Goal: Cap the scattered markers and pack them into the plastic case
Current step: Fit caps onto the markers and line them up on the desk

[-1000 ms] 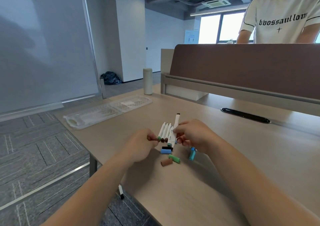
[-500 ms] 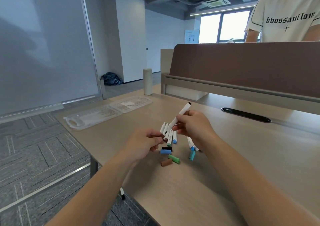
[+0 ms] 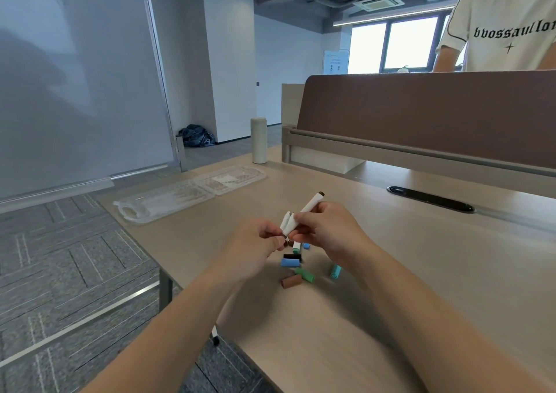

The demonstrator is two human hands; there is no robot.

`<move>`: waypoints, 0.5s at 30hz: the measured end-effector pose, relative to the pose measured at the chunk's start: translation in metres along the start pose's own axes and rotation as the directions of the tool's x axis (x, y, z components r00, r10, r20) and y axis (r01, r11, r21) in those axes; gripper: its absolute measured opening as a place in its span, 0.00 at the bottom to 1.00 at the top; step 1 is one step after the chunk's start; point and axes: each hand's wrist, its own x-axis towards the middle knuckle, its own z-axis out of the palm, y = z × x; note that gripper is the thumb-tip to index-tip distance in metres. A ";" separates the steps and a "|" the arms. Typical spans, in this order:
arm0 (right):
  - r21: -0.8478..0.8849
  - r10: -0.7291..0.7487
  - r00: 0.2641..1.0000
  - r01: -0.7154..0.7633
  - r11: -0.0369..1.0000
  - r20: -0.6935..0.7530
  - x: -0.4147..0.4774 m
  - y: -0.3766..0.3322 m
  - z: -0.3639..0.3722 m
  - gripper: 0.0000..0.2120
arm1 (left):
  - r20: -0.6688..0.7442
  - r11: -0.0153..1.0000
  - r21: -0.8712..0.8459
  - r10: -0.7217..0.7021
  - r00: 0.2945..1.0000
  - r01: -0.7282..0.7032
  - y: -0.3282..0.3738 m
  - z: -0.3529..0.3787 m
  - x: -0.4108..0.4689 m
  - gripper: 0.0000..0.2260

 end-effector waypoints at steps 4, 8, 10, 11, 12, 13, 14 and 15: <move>0.132 0.037 0.998 -0.044 0.990 0.052 -0.002 -0.004 -0.004 0.06 | -0.058 0.999 0.023 0.031 0.998 -0.030 0.000 0.001 0.002 0.06; 0.191 0.071 0.995 -0.083 0.978 0.066 -0.003 -0.011 -0.013 0.06 | -0.044 0.998 -0.052 0.017 0.999 -0.019 0.004 0.004 0.003 0.08; 0.078 0.023 1.000 -0.024 0.997 0.004 -0.001 -0.014 -0.022 0.08 | -0.061 0.998 -0.068 -0.017 0.998 0.013 0.005 0.002 0.005 0.08; -0.072 -0.037 0.999 0.034 0.997 -0.032 0.000 -0.015 -0.028 0.10 | -0.074 0.997 -0.072 -0.038 0.997 0.032 0.006 0.001 0.006 0.08; -0.278 -0.116 0.993 0.100 0.955 -0.039 0.001 -0.016 -0.032 0.11 | -0.083 0.995 -0.087 -0.053 0.995 0.046 0.006 0.001 0.008 0.08; -0.479 -0.181 0.983 0.157 0.863 -0.005 0.001 -0.016 -0.034 0.11 | -0.087 0.992 -0.109 -0.067 0.994 0.058 0.006 0.000 0.009 0.09; -0.623 -0.206 0.977 0.198 0.757 0.060 0.000 -0.017 -0.034 0.10 | -0.086 0.989 -0.129 -0.081 0.993 0.069 0.006 0.001 0.010 0.09; -0.710 -0.191 0.974 0.221 0.668 0.124 0.001 -0.016 -0.033 0.10 | -0.082 0.986 -0.150 -0.090 0.993 0.077 0.006 0.001 0.010 0.09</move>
